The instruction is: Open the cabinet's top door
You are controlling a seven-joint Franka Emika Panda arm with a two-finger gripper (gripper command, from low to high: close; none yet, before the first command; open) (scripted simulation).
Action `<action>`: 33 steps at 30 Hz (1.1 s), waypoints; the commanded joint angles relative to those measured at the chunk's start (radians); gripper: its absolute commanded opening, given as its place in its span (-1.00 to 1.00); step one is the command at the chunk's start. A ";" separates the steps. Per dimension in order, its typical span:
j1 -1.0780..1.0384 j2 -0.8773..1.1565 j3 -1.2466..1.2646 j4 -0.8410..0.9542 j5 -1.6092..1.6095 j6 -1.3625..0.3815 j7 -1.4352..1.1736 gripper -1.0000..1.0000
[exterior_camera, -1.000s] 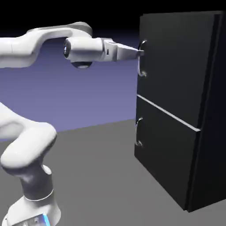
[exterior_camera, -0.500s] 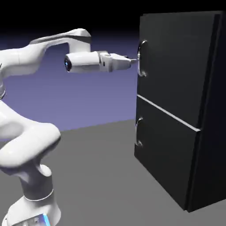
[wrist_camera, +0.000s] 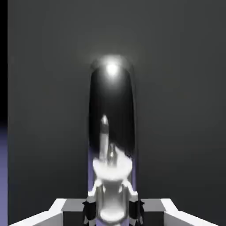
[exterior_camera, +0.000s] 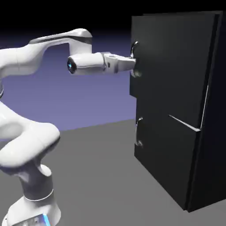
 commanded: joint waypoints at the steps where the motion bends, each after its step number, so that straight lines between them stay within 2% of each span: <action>1: 0.036 -0.007 -0.028 -0.028 -0.015 -0.016 -0.002 -1.00; 9: 0.326 -0.091 -0.272 -0.247 -0.196 -0.139 0.017 -1.00; 18: 0.588 -0.280 -0.585 -0.463 -0.562 -0.273 0.141 -1.00; 24: 0.639 -0.421 -0.775 -0.552 -0.823 -0.400 0.245 -1.00; 33: 0.597 -0.560 -1.099 -0.595 -1.177 -0.660 0.332 -1.00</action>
